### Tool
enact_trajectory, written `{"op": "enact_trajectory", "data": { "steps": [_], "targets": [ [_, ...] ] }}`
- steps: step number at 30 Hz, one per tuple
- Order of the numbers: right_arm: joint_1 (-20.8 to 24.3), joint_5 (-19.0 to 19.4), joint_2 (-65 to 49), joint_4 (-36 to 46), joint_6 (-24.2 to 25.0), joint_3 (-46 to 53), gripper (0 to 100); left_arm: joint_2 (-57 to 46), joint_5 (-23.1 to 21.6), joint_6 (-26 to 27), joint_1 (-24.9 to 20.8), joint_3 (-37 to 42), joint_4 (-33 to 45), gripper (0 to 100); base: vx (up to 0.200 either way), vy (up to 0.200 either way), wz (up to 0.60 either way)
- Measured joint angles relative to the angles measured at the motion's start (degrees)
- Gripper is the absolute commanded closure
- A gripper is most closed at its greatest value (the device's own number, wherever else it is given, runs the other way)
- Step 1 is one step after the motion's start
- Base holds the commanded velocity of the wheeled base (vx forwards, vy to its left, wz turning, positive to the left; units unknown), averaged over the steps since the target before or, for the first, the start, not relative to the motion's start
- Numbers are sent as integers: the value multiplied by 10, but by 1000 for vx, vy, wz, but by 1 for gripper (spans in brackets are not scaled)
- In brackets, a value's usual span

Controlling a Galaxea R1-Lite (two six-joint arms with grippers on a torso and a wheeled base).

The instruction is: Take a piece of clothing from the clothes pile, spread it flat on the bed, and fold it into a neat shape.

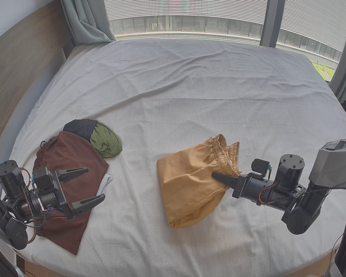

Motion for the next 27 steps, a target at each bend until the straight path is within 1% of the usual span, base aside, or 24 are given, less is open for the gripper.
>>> {"op": "enact_trajectory", "data": {
  "steps": [8, 14, 22, 27],
  "targets": [
    [-2, 0, -13, 1, -1, -42, 100, 1, 0, 0, 1, 4, 0, 0, 0, 0, 0],
    [-2, -1, -15, 1, 22, -75, 100, 2, 0, 0, 0, 5, 0, 0, 0, 0, 0],
    [-4, 1, -15, 3, 37, -123, 100, 3, 0, 1, 0, 6, 0, 0, 0, 0, 0],
    [-5, 5, -12, 30, 42, -165, 100, 4, 0, 1, 0, 8, 0, 0, 0, 0, 0]
  ]
}}
